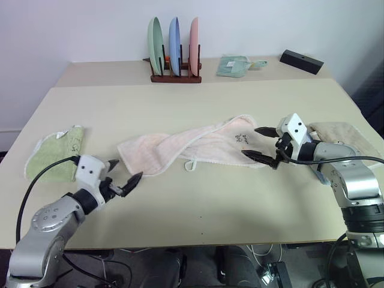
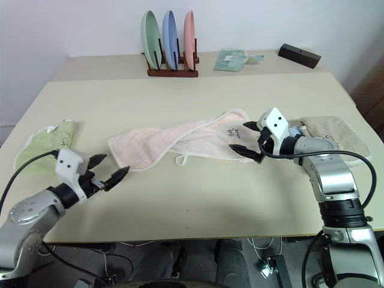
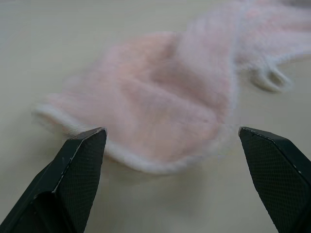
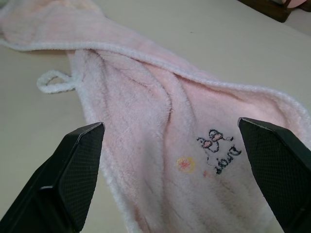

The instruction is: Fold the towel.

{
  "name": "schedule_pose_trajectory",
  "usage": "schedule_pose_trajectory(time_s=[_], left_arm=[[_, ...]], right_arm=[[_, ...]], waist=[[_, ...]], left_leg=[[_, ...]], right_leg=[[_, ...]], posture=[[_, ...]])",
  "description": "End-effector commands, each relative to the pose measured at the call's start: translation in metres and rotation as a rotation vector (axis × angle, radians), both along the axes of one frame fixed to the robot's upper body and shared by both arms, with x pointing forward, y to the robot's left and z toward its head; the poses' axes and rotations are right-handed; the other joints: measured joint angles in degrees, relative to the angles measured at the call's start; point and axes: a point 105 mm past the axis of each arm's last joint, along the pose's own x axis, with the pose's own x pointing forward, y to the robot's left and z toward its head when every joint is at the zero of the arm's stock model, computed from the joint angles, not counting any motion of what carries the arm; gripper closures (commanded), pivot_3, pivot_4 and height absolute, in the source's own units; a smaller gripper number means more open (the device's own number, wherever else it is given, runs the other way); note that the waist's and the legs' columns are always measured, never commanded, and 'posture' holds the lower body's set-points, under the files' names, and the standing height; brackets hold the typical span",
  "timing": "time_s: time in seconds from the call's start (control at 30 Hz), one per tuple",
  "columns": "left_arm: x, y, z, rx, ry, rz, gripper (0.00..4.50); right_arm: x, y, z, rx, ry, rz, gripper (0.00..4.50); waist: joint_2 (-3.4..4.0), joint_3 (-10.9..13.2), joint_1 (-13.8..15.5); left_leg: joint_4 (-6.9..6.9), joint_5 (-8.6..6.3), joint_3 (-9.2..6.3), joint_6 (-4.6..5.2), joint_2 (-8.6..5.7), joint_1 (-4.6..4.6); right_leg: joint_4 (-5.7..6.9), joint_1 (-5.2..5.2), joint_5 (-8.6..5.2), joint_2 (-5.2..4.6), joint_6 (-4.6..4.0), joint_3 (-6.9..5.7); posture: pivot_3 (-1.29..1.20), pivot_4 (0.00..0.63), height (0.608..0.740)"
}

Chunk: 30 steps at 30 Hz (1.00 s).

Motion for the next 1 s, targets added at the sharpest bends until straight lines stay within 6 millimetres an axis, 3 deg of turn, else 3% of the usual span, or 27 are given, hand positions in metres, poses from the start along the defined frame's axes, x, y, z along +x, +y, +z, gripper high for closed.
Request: schedule_pose_trajectory(time_s=[0.03,0.23,0.37,0.57,0.73,0.87,1.0], left_arm=[[-0.001,-0.007,0.005,0.042,-0.038,-0.043,0.06],[0.004,-0.002,0.002,0.086,-0.015,-0.067,0.06],[0.019,0.006,-0.004,0.184,0.000,-0.084,0.06],[0.041,0.002,-0.017,0.298,0.055,-0.213,0.06],[0.064,-0.005,-0.014,0.310,0.029,-0.265,0.06],[0.072,-0.012,-0.013,0.310,0.005,-0.291,1.76],[0.071,-0.010,-0.014,0.315,0.001,-0.300,3.95]], right_arm=[[-0.001,-0.001,0.008,-0.010,-0.041,0.008,0.00],[-0.007,0.002,0.004,0.037,0.013,0.016,0.00],[-0.007,0.002,-0.001,0.022,-0.004,-0.005,0.00],[-0.011,0.002,-0.002,0.036,-0.023,-0.029,0.00],[-0.018,0.004,-0.009,0.041,-0.021,-0.046,0.00],[-0.019,0.003,-0.010,0.048,-0.030,-0.064,0.00],[-0.019,0.003,-0.012,0.053,-0.033,-0.069,0.00]], waist=[[0.00,0.0,0.0],[0.00,0.0,0.0],[0.00,0.0,0.1],[0.00,0.0,0.0],[0.00,0.0,0.0],[0.00,0.0,-0.1],[0.00,0.0,-0.2]], left_leg=[[0.00,0.00,0.00,0.00,0.01,0.00],[0.00,-0.01,0.01,-0.01,0.06,0.01],[0.00,-0.01,0.01,-0.01,0.06,0.02],[0.00,-0.02,0.02,0.00,0.05,0.01],[0.00,-0.02,0.02,-0.01,0.06,0.01],[0.00,-0.02,0.02,-0.01,0.05,0.01],[-0.01,-0.03,0.02,-0.04,0.06,-0.01]], right_leg=[[0.00,0.00,0.00,0.01,0.00,0.00],[0.01,0.00,0.00,0.05,-0.01,0.00],[0.01,0.00,0.00,0.06,-0.01,0.00],[0.00,-0.02,0.01,0.06,0.00,-0.01],[0.01,-0.02,0.01,0.06,0.00,-0.01],[0.00,-0.02,0.02,0.06,0.01,-0.01],[0.03,-0.09,0.02,0.08,0.01,0.00]], posture=[[0.00,0.150,0.730],[0.00,0.150,0.730],[0.00,0.150,0.730],[0.00,0.150,0.730],[0.00,0.150,0.730],[0.00,0.150,0.730],[0.00,0.150,0.730]])
